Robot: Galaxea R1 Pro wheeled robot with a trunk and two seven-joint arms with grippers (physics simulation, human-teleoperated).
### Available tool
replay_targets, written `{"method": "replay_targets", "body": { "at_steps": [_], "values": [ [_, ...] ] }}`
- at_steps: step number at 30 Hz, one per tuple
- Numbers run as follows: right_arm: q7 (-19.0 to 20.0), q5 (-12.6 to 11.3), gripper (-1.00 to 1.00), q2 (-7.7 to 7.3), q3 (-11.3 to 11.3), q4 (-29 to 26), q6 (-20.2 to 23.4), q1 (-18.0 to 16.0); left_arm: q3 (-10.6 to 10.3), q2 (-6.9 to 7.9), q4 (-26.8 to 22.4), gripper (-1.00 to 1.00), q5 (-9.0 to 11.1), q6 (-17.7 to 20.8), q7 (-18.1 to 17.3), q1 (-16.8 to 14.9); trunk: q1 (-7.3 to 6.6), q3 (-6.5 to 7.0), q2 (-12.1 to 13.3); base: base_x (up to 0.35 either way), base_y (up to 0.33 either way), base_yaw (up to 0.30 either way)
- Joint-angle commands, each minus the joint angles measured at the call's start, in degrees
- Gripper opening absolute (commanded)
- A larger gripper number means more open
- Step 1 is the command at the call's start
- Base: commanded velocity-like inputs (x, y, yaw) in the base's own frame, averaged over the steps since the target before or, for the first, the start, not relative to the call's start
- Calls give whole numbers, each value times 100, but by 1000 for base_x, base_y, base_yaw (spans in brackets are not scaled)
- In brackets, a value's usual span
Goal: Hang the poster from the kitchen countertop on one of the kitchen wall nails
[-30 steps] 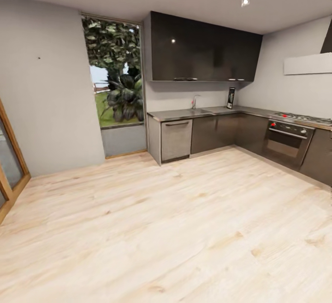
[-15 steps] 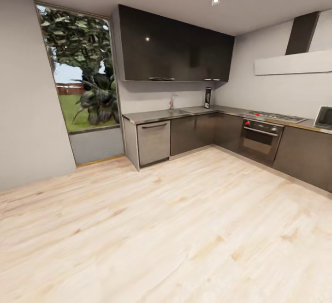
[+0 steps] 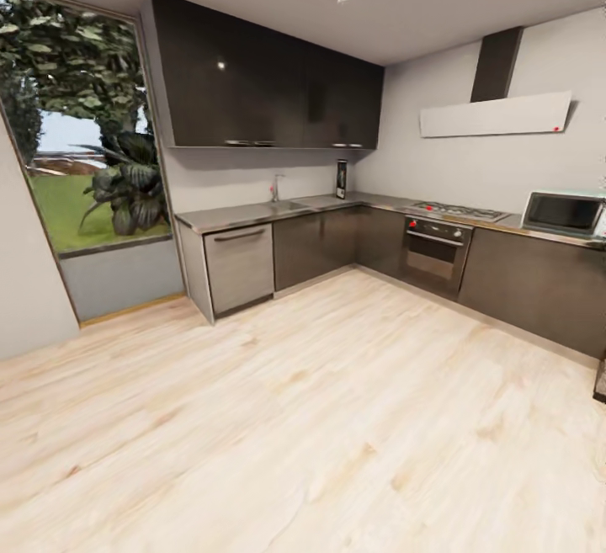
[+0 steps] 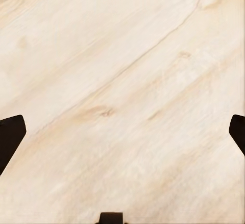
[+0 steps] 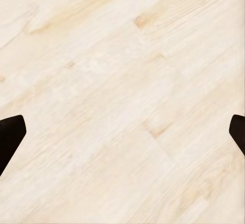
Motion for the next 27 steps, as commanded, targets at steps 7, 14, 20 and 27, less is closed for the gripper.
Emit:
{"method": "replay_targets", "body": {
  "at_steps": [7, 14, 20, 27],
  "values": [
    [-4, 1, 100, 0, -1, 5, -18, -3, 7, -1, -7, 100, -2, -10, -3, 2, 4, -5, -2, 330, -150, -16],
    [-4, 5, 100, 0, 2, 5, -18, -3, 7, -1, -7, 100, -2, -8, -3, 2, 4, -5, -2, 330, -150, -1],
    [-4, 5, 100, 0, 2, 5, -18, -3, 7, -1, -7, 100, -2, -10, -3, 2, 4, -5, -2, 330, -150, 0],
    [-4, 5, 100, 0, 0, 5, -18, -3, 7, 39, -7, 100, -2, -9, -3, 2, 4, -5, -2, 330, -150, 0]
  ]
}}
